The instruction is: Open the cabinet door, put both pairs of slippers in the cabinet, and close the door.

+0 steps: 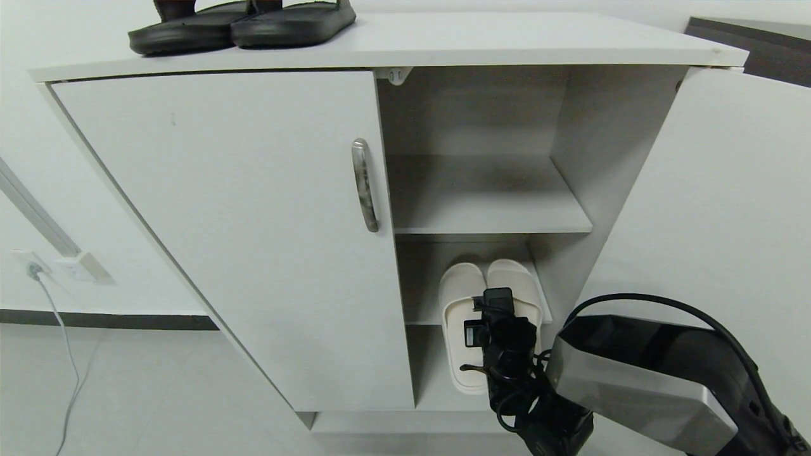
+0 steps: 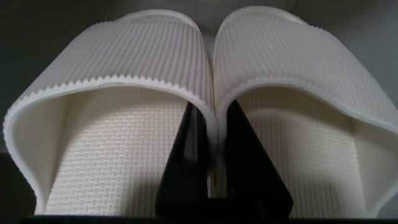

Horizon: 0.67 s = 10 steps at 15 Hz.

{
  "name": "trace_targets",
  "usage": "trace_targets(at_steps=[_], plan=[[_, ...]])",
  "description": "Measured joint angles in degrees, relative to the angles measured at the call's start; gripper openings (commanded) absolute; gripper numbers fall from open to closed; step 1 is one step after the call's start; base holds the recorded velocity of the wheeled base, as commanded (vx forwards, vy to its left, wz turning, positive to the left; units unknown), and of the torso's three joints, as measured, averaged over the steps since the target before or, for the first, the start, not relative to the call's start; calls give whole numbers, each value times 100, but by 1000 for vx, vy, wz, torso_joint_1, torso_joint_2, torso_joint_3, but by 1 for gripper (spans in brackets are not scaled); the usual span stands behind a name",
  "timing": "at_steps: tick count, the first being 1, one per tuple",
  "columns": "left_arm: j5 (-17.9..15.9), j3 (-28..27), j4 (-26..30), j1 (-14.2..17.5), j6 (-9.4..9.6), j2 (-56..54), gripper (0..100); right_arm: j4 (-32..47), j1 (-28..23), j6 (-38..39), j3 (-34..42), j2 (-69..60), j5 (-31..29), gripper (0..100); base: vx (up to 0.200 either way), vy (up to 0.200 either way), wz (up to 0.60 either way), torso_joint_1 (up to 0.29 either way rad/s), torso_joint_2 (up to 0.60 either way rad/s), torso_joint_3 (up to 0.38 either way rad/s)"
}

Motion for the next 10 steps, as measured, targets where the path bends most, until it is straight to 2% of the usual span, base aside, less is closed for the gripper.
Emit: trace_targets(at_steps=[4,8,10], plan=[[0,0,0,0,-11,0,0,675,-124,17,-377,-9,10,0,0,0,0,0,0,0],[6,0,0,-2,-15,0,0,2165,-260,423,-1340,-17,34,0,0,0,0,0,0,0],[6,0,0,-2,-15,0,0,2608,-322,552,-1725,-17,141,0,0,0,0,0,0,0]])
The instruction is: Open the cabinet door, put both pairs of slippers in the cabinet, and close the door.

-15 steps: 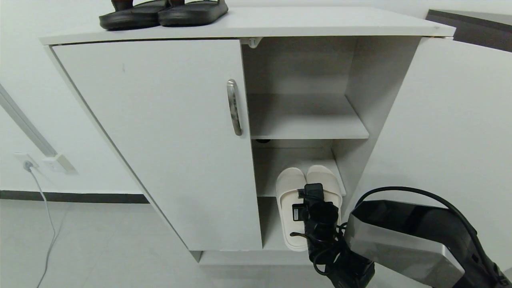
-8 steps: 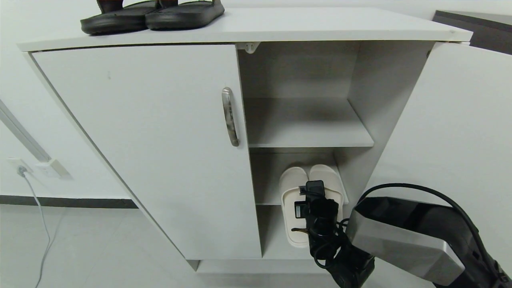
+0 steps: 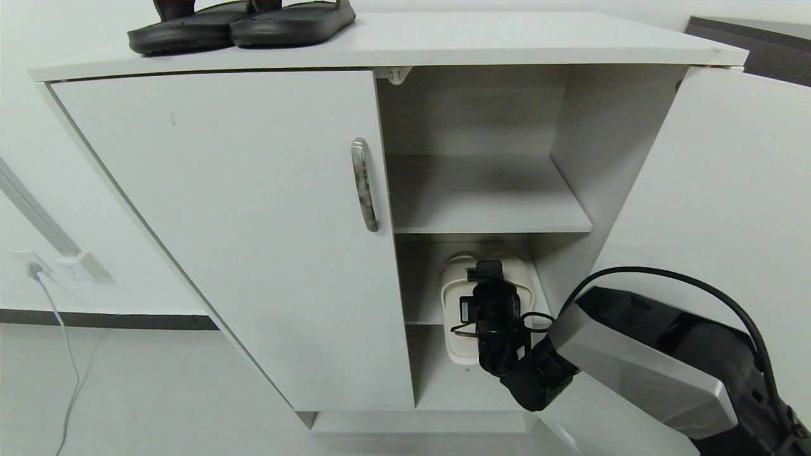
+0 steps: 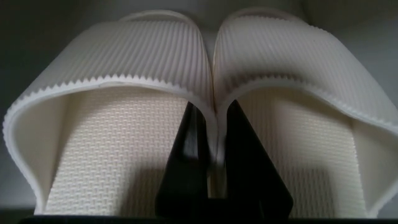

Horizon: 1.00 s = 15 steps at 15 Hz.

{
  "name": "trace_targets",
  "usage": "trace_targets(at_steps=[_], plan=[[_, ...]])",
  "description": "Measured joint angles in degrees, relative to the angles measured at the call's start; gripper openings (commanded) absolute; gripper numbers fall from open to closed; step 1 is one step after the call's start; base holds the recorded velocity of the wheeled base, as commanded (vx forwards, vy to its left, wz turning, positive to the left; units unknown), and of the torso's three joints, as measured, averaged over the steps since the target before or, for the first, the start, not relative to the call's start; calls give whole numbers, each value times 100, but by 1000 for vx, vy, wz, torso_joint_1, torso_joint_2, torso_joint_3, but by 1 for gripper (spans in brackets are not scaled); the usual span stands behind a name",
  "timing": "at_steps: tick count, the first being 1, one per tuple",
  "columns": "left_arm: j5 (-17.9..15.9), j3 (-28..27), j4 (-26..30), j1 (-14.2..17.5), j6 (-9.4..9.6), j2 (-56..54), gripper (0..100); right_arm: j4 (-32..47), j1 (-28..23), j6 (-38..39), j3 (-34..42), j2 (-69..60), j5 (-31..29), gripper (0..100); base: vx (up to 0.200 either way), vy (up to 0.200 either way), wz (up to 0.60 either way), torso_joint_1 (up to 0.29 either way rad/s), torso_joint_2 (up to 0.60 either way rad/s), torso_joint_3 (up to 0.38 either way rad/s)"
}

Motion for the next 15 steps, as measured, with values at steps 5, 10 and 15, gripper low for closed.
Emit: trace_targets(at_steps=[5,10,15], plan=[[0,0,0,0,6,0,0,283,-74,9,-352,5,372,0,0,0,0,0,0,0],[0,0,0,0,9,0,0,858,-216,16,-1135,144,433,0,0,0,0,0,0,0],[2,0,0,0,6,0,0,1195,-290,-5,-1976,471,499,0,0,0,0,0,0,0]])
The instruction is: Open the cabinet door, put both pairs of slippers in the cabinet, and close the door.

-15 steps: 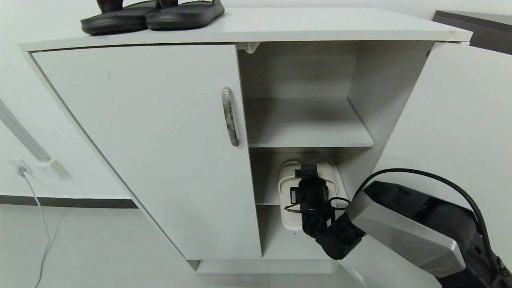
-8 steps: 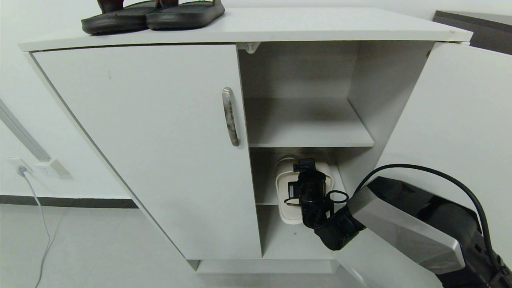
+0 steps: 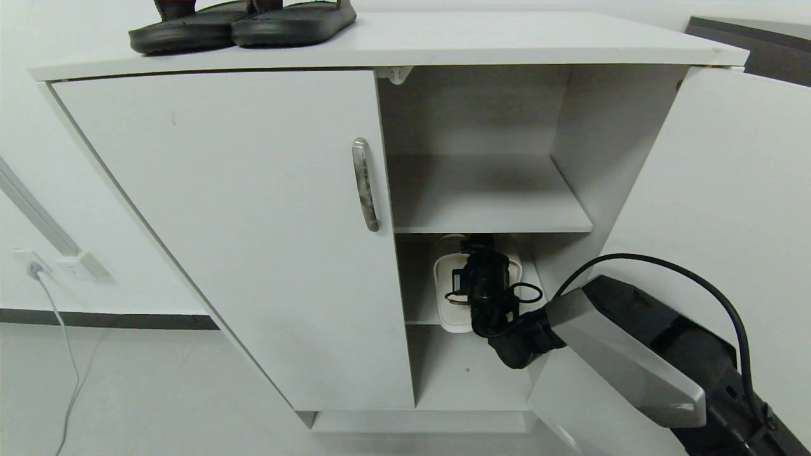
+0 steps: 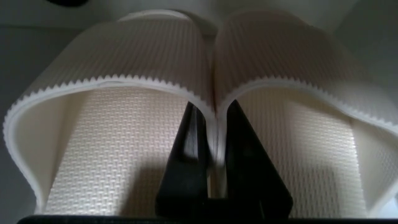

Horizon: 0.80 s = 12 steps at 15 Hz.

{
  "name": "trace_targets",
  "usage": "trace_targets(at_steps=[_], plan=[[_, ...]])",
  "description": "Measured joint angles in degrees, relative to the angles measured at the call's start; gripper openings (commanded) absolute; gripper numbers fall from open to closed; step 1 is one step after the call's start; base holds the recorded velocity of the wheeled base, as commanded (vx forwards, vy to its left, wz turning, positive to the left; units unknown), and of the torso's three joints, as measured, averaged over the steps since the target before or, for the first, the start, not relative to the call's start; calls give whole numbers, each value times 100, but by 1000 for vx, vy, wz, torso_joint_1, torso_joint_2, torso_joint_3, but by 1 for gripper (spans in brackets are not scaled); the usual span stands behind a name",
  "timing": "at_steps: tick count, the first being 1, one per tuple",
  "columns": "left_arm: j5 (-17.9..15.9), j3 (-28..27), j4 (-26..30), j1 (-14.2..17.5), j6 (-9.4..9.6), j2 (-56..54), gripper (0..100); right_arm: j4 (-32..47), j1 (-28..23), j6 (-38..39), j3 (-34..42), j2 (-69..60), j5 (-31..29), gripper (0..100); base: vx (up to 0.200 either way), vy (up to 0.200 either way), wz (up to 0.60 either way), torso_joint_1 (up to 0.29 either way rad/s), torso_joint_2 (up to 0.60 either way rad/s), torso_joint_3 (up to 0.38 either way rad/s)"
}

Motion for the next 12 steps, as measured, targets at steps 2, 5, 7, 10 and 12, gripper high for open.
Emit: trace_targets(at_steps=[2,5,7,10,12], plan=[[0,0,0,0,0,0,0,33,-39,-4,-118,87,99,0,0,0,0,0,0,0],[-2,0,-2,0,0,0,0,112,-50,-4,-163,141,104,0,0,0,0,0,0,0],[-2,0,-5,0,0,0,0,134,-52,-4,-163,155,101,0,0,0,0,0,0,0],[-2,0,-2,2,0,0,0,133,-52,0,-151,161,101,100,0,0,0,0,0,0],[-2,0,-5,2,-2,0,0,106,-41,-1,-61,148,95,100,0,0,0,0,0,0]])
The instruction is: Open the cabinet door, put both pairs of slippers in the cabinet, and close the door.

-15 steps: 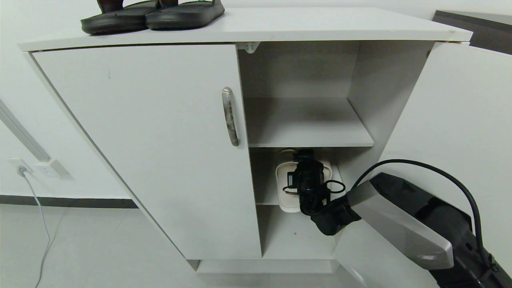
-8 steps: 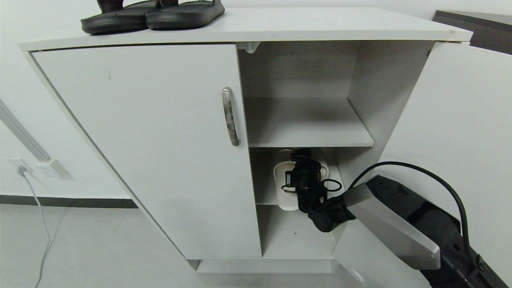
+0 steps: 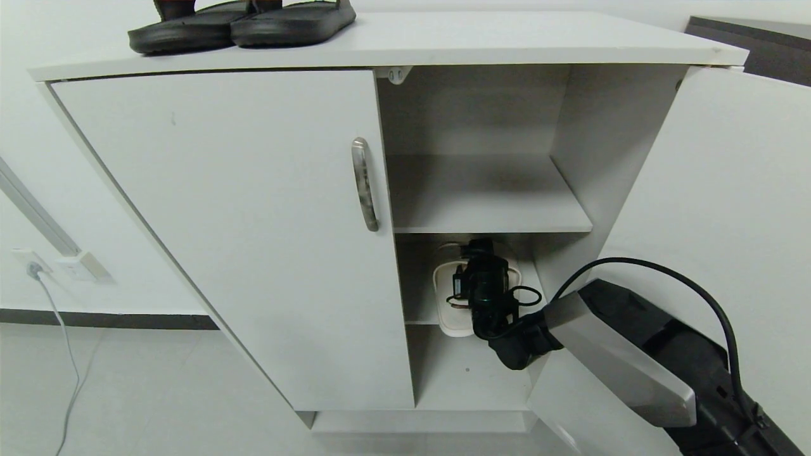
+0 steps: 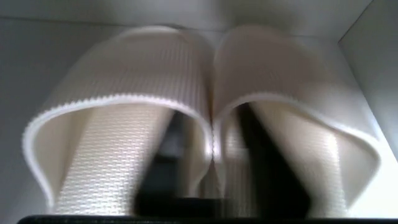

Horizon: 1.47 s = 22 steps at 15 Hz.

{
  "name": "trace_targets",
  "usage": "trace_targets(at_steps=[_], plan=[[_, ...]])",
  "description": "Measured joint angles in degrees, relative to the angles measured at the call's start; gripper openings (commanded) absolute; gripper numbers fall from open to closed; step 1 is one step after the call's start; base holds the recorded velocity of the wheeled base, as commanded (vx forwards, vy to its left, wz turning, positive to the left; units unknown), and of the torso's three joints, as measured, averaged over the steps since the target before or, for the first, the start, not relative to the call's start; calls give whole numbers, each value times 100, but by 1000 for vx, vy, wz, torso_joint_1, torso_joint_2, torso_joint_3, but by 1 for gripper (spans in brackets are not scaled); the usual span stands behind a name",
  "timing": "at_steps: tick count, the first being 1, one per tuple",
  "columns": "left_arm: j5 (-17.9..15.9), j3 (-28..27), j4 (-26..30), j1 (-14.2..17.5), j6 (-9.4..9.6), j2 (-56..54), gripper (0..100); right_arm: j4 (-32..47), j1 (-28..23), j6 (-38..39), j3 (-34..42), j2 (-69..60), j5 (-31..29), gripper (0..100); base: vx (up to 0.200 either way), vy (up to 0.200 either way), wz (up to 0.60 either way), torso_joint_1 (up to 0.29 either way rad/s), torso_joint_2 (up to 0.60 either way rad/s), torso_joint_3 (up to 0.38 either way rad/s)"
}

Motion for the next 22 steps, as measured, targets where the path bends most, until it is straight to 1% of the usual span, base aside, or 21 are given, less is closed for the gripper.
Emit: trace_targets(at_steps=[2,4,8,11,13,15,19,22], plan=[[0,0,-2,-2,-2,0,0,-99,46,1,336,-135,-21,100,0,0,0,0,0,0],[0,0,0,-2,0,0,0,-334,140,1,990,-430,-33,100,0,0,0,0,0,0],[-6,0,2,-2,2,0,0,-1020,405,4,2729,-1296,-99,100,0,0,0,0,0,0],[-6,0,2,-2,11,0,0,-1798,725,12,4153,-1947,-290,100,0,0,0,0,0,0],[-6,0,2,-2,11,0,0,-2304,948,15,4848,-2286,-377,100,0,0,0,0,0,0],[-6,0,5,-2,7,0,0,-2348,1034,127,5147,-2481,-391,100,0,0,0,0,0,0],[-9,0,5,-2,5,0,0,-2282,1014,280,5215,-2542,-389,100,0,0,0,0,0,0],[-9,0,6,-4,5,0,0,-2282,1003,280,5204,-2539,-385,100,-200,0,0,1,2,1]])
